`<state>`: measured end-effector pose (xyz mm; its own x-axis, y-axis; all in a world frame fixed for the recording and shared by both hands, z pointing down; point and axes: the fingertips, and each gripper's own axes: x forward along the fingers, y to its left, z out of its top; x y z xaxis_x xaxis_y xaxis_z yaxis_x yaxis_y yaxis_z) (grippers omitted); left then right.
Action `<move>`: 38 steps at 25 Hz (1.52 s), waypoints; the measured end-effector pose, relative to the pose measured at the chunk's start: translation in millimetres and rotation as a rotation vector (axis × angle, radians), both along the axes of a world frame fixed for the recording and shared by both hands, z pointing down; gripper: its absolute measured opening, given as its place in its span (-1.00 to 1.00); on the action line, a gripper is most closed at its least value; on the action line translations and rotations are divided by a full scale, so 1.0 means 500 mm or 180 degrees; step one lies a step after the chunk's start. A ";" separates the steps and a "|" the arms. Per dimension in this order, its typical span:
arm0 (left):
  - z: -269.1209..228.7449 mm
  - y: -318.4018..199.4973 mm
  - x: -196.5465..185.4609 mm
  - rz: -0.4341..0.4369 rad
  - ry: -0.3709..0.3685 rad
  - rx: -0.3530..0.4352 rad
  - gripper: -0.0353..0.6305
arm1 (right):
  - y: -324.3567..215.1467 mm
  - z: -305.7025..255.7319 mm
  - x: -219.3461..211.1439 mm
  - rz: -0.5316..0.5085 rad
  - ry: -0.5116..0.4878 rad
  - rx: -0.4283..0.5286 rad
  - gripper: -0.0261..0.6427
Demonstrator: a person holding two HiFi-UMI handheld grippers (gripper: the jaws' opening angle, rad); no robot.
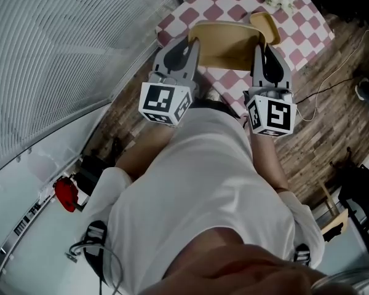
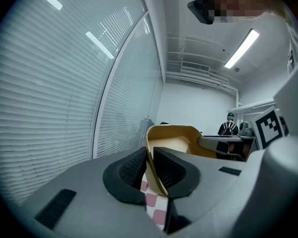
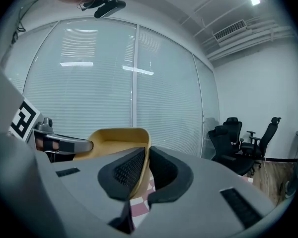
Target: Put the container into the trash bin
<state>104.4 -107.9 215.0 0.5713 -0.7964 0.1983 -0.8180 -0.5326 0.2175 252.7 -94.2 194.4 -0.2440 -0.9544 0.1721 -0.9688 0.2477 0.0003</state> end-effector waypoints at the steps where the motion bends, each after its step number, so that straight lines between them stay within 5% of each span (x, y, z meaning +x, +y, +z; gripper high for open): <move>1: -0.002 0.001 0.000 -0.0015 0.0002 0.0000 -0.70 | 0.001 -0.001 0.000 -0.0015 0.0001 0.0001 -0.77; 18: -0.014 0.055 -0.117 -0.0739 0.0003 0.0022 -0.70 | -0.012 -0.011 -0.117 -0.0720 -0.0050 0.0078 -0.78; 38: -0.023 0.256 -0.449 -0.2228 -0.0022 0.0048 -0.70 | 0.062 -0.018 -0.497 -0.2191 -0.0094 0.0106 -0.78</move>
<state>-120.0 20.3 203.3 -0.0782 -0.9794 0.1861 -0.9711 0.1170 0.2079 4.1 -63.4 185.4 -0.8005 -0.5852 0.1294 -0.5907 0.8069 -0.0054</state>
